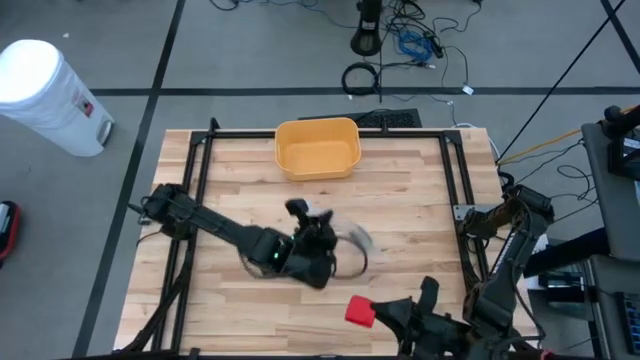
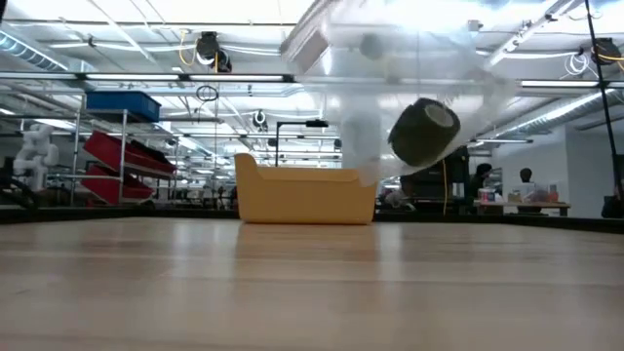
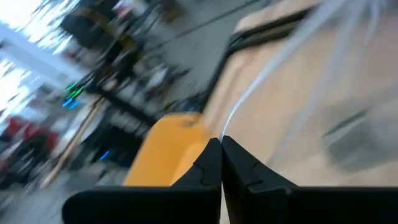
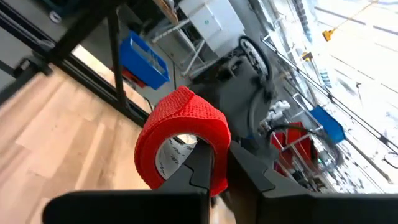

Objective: Roll bandage
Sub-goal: Put the red bandage into the transparent zip bag

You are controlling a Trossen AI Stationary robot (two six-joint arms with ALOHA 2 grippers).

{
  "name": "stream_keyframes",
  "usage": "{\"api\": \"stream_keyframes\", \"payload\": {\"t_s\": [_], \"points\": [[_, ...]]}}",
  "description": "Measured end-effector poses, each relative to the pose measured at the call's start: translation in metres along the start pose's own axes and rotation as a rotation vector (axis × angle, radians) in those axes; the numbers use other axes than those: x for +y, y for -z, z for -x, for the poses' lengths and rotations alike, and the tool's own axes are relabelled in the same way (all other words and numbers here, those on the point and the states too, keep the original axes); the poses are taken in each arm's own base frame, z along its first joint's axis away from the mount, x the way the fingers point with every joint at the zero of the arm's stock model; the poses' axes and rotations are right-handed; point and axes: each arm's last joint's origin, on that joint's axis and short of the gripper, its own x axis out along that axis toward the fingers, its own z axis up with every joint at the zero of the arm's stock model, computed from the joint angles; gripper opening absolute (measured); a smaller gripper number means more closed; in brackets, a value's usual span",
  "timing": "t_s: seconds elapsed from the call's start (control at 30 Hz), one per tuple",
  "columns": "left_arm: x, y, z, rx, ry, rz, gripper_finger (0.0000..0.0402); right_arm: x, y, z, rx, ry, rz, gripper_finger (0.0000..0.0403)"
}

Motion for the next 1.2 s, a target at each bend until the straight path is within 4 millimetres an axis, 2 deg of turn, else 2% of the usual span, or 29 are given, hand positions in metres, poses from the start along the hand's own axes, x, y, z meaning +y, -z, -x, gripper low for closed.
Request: {"api": "stream_keyframes", "payload": {"t_s": [0.17,0.27,0.4,0.77,0.93,1.2], "points": [[0.031,0.017,-0.025,0.167,-0.116,0.090,0.0000,-0.001,0.005,-0.005,0.052,0.052,0.025,0.0025],[0.038,0.026,-0.031,0.291,-0.023,0.166,0.0000,-0.002,0.007,-0.006,0.093,0.105,0.044,0.0025],[0.032,0.027,-0.031,0.385,0.168,0.211,0.0000,-0.001,0.008,-0.005,0.098,0.104,0.058,0.0025],[0.004,0.009,-0.006,0.268,0.571,0.114,0.0000,0.009,0.030,-0.011,0.119,-0.027,0.013,0.0025],[0.000,0.005,-0.002,0.230,0.603,0.126,0.0000,0.004,0.045,-0.030,0.198,0.006,0.005,0.0025],[0.002,0.005,-0.005,0.232,0.596,0.132,0.0000,-0.004,0.063,-0.062,0.290,-0.055,-0.056,0.0025]]}}
